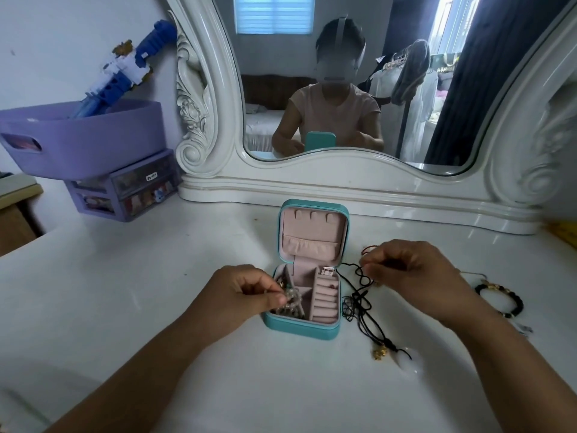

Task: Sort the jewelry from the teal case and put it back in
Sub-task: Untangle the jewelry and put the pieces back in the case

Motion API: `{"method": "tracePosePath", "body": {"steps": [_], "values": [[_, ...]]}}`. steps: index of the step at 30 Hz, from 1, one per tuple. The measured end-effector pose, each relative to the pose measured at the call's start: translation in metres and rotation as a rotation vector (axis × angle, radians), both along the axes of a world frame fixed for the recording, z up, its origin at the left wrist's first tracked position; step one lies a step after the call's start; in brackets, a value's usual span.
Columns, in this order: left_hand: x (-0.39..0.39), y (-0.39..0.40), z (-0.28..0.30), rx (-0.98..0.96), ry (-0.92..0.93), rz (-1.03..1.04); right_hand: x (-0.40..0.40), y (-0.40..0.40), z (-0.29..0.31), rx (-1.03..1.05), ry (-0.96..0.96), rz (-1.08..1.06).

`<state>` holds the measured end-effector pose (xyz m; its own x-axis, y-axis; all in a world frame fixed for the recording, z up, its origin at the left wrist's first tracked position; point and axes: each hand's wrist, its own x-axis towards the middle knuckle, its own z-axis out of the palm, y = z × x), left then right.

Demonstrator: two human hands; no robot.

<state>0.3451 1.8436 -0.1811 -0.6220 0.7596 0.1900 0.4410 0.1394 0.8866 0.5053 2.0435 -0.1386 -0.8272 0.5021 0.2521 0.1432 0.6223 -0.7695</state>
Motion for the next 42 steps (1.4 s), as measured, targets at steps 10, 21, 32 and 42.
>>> {"method": "tracePosePath", "body": {"steps": [10,21,32,42], "values": [[0.022,0.012,0.011,0.048,0.327,0.075,0.029,0.007,-0.01,0.082,-0.38,0.048],[0.042,0.034,0.021,0.112,0.4,0.029,0.015,-0.015,-0.027,0.392,-0.536,-0.108],[0.056,0.048,0.022,0.101,0.435,-0.03,0.007,-0.009,-0.028,0.208,-0.503,-0.129],[0.057,0.051,0.02,0.032,0.432,-0.079,0.026,-0.008,-0.018,-0.085,-0.239,-0.134]]}}
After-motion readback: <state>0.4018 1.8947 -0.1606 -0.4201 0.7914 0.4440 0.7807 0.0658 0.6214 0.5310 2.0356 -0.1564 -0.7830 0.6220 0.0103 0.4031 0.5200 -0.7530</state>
